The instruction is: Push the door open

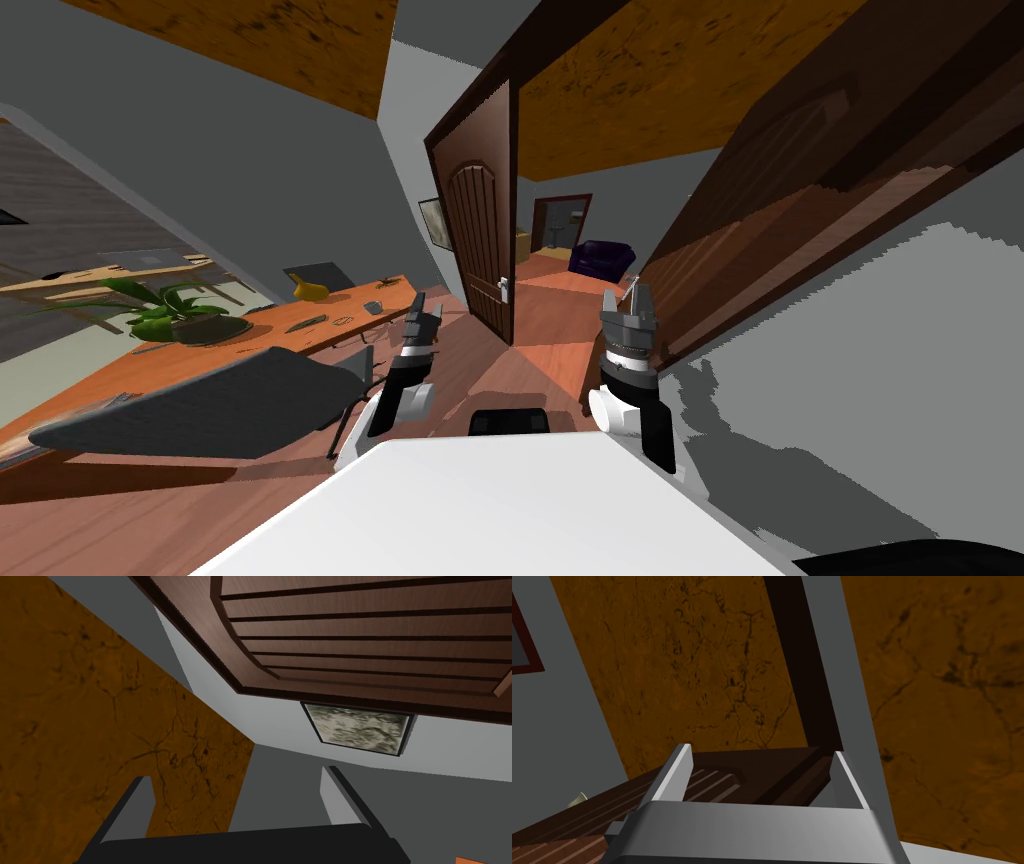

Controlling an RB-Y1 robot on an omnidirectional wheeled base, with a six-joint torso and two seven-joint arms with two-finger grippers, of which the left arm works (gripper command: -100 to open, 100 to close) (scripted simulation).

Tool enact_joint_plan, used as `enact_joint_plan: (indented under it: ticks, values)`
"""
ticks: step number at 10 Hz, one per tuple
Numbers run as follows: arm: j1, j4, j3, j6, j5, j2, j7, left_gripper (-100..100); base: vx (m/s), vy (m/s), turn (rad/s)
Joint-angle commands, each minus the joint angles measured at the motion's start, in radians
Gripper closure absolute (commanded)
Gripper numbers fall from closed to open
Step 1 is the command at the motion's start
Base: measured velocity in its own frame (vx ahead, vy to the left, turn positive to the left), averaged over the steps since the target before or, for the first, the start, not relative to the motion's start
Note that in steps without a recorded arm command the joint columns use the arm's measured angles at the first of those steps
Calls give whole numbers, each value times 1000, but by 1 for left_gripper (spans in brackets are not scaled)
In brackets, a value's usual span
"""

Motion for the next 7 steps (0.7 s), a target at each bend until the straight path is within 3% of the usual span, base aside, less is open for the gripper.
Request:
enact_joint_plan:
  ticks: [1, 7]
  values:
    - [-22, 36, -19, 7, 2, 5, 2, -100, 93, 64, -91]
    - [-105, 191, -84, 17, 19, 37, 17, -100, 91, 82, -102]
